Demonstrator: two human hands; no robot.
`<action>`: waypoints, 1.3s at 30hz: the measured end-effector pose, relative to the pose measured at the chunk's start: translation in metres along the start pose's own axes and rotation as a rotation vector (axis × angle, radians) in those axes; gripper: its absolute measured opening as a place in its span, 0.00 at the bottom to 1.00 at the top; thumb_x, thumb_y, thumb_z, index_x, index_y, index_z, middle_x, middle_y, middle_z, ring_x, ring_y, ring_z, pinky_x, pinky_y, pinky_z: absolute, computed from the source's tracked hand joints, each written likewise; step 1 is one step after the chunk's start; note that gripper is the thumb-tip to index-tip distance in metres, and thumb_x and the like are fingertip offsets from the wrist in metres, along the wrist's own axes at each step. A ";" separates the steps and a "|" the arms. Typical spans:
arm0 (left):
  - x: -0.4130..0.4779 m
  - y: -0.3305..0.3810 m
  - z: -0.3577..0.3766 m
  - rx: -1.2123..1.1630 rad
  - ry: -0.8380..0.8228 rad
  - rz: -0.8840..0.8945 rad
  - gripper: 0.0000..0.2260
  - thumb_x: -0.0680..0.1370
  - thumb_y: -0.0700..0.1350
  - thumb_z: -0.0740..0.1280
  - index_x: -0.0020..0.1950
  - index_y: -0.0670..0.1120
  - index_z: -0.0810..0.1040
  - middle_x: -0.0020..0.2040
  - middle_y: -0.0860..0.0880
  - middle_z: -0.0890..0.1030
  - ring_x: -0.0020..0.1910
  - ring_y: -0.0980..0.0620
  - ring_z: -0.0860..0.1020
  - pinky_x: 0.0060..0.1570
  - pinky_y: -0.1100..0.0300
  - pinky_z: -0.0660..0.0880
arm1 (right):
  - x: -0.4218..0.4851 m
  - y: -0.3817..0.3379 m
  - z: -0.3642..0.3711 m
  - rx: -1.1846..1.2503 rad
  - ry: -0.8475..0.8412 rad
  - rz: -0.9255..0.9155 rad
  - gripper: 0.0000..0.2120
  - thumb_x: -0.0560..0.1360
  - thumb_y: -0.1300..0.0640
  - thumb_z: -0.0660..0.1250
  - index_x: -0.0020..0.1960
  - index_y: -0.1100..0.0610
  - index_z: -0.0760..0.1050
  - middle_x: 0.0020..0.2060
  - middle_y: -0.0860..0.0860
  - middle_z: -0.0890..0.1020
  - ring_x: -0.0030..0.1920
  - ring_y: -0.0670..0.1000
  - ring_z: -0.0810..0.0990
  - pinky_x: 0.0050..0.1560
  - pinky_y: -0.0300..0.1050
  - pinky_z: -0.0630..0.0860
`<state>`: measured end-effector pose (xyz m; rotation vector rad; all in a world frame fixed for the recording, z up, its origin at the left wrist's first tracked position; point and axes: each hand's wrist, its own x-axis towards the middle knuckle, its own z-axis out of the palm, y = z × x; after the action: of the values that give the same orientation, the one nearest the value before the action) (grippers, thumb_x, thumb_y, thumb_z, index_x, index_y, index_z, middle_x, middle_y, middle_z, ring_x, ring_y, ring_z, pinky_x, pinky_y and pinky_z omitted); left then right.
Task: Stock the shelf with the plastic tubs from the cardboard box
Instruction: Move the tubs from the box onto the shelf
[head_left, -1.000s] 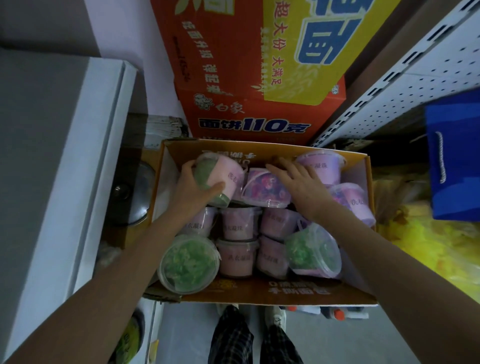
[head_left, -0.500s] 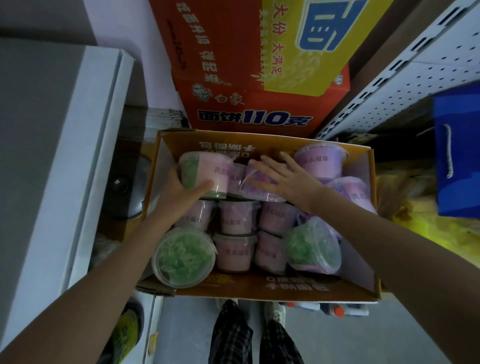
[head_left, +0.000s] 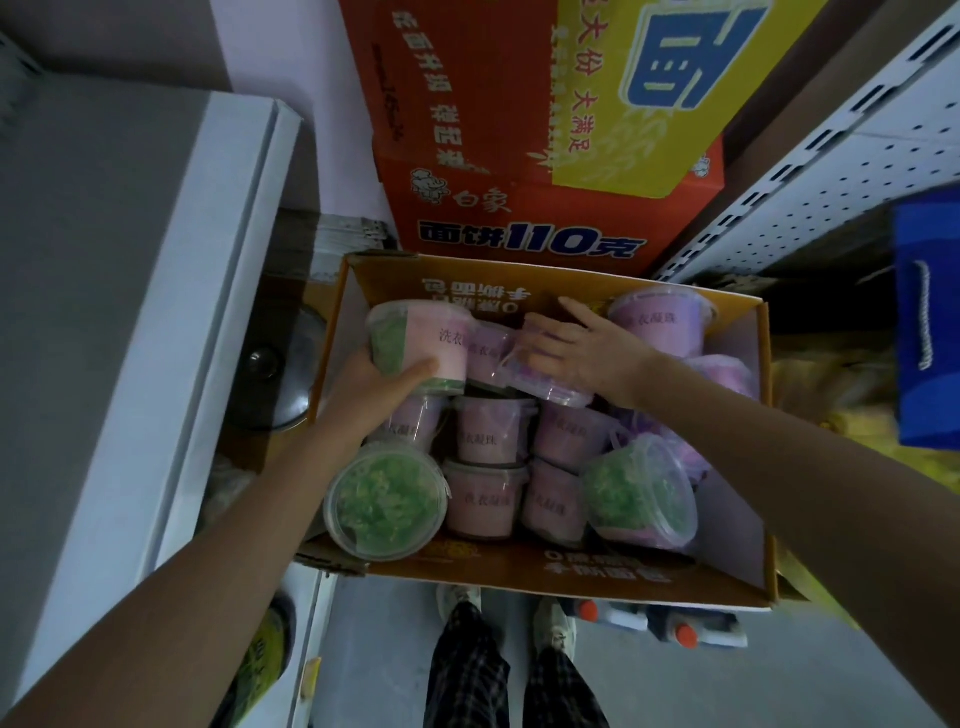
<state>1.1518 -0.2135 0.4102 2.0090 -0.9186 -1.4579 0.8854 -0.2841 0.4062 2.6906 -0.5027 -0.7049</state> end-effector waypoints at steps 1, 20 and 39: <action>-0.001 0.000 0.001 -0.023 0.006 -0.012 0.17 0.70 0.52 0.74 0.55 0.52 0.75 0.45 0.57 0.79 0.46 0.56 0.78 0.49 0.56 0.76 | 0.000 0.001 0.000 0.024 0.036 0.017 0.34 0.65 0.57 0.71 0.70 0.55 0.67 0.69 0.55 0.71 0.70 0.58 0.67 0.71 0.60 0.56; -0.091 0.029 -0.013 -0.285 0.065 -0.031 0.24 0.66 0.47 0.77 0.59 0.46 0.77 0.53 0.45 0.82 0.51 0.46 0.82 0.52 0.48 0.78 | -0.064 -0.058 -0.070 1.076 0.358 0.702 0.46 0.61 0.46 0.75 0.74 0.56 0.60 0.64 0.54 0.72 0.65 0.57 0.69 0.67 0.50 0.62; -0.360 0.098 -0.084 -0.256 0.689 0.421 0.30 0.62 0.48 0.79 0.60 0.46 0.73 0.49 0.51 0.80 0.47 0.55 0.79 0.44 0.64 0.74 | -0.166 -0.055 -0.300 1.615 0.919 0.739 0.44 0.56 0.48 0.82 0.67 0.54 0.66 0.53 0.43 0.73 0.56 0.44 0.73 0.55 0.39 0.70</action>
<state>1.1355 -0.0053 0.7302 1.7863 -0.7349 -0.5543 0.9192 -0.1053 0.7019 2.8625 -2.1585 1.7405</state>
